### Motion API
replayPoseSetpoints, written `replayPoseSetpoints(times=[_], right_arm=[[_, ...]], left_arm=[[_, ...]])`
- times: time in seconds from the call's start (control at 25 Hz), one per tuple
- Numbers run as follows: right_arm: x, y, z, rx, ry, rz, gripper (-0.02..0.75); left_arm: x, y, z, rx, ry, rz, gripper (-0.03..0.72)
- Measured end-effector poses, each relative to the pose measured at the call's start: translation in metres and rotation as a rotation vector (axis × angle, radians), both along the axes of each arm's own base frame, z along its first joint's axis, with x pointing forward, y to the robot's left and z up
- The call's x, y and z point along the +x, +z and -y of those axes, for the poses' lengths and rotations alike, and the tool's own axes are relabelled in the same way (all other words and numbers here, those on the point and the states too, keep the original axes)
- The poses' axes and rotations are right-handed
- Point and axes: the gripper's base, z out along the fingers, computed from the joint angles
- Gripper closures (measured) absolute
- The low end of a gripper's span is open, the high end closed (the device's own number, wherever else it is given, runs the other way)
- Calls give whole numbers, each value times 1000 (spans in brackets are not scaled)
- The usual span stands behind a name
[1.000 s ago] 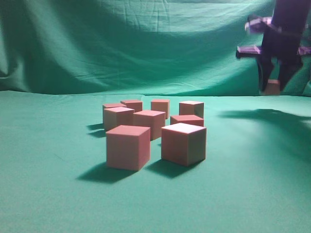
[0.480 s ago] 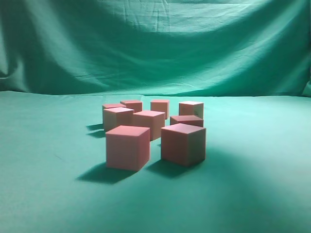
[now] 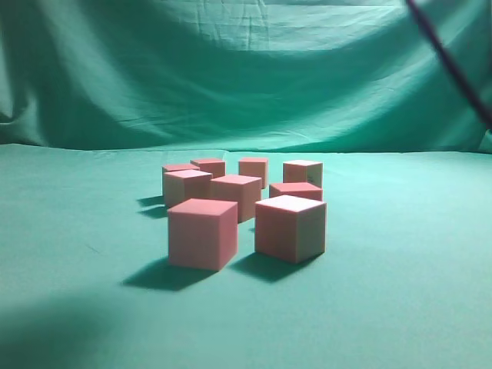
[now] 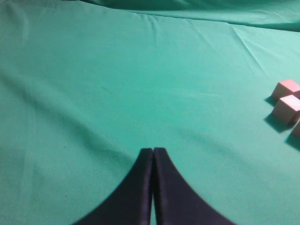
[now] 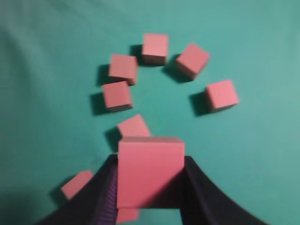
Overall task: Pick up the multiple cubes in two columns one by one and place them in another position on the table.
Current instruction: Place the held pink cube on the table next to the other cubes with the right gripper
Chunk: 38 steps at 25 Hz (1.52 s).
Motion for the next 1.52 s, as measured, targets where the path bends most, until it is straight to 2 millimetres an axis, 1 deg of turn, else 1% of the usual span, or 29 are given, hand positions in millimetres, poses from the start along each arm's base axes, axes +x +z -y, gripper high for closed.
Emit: replayPoseSetpoints(times=[0.08,0.2,0.4,0.52,0.6,0.72,1.04,1.2,1.36,1.52], right_arm=[[-13,-7,-20,-6,75,-11,479],[-25,-23,-47,-25,162,-29,479],[-43,-63,-91,-88,323,-57,479],[-49,-84,-107,-125,395,-65,479],[-49,-96,-112,-146,406,-80,479],[-46,-110,-118,-169,408,-102,479],[-33,-133,-139,-211,388,-151,479],[-28,-138,-144,-236,362,-163,479],[-24,-140,-141,-273,304,-148,479],[-23,-140,-140,-276,282,-145,479]], left_arm=[[0,0,0,0,0,0,688],[0,0,0,0,0,0,688],[0,0,0,0,0,0,688],[0,0,0,0,0,0,688],[0,0,0,0,0,0,688],[0,0,0,0,0,0,688],[0,0,0,0,0,0,688],[0,0,0,0,0,0,688],[0,0,0,0,0,0,688],[0,0,0,0,0,0,688]])
